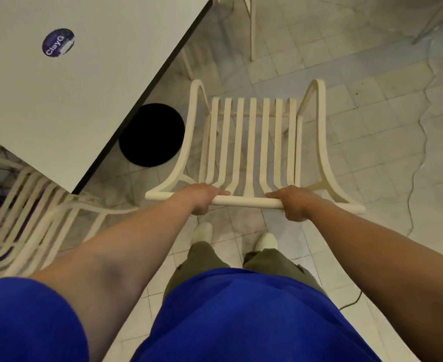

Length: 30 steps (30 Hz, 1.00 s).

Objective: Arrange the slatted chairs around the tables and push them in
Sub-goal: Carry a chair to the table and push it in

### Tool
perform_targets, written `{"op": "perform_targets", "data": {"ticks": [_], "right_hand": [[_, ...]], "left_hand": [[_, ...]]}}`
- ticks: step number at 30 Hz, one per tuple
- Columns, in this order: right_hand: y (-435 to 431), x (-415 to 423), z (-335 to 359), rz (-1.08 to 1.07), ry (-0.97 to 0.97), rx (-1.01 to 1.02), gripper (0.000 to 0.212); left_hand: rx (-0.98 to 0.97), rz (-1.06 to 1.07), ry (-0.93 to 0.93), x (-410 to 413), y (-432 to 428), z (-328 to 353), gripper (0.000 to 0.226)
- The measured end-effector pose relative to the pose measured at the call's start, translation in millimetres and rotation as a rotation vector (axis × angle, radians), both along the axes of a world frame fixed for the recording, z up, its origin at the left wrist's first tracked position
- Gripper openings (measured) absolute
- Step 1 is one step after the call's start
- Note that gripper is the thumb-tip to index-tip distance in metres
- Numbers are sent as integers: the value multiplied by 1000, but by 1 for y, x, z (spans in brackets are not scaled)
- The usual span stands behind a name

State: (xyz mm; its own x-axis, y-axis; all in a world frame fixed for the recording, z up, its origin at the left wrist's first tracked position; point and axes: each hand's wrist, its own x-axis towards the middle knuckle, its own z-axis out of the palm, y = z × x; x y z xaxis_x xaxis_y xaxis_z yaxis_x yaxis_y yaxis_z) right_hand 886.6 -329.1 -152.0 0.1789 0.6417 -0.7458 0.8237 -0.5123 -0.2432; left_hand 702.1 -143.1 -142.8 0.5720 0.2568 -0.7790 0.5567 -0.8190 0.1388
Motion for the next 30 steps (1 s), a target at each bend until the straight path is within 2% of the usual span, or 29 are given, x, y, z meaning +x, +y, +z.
{"op": "perform_targets", "data": {"ticks": [9, 16, 22, 27, 30], "right_hand": [[-3, 8, -1, 37, 13, 8, 73], [-1, 8, -1, 30, -2, -9, 77], [-1, 6, -6, -23, -15, -33, 77], [-1, 10, -7, -10, -12, -52, 77], [-3, 15, -8, 8, 46, -71, 84]], "left_hand": [[46, 20, -4, -2, -11, 2, 79], [-14, 20, -18, -3, -5, -7, 76], [-205, -19, 86, 5, 11, -9, 86], [-145, -33, 64, 3, 10, -10, 83], [-109, -8, 45, 3, 7, -10, 82]]}}
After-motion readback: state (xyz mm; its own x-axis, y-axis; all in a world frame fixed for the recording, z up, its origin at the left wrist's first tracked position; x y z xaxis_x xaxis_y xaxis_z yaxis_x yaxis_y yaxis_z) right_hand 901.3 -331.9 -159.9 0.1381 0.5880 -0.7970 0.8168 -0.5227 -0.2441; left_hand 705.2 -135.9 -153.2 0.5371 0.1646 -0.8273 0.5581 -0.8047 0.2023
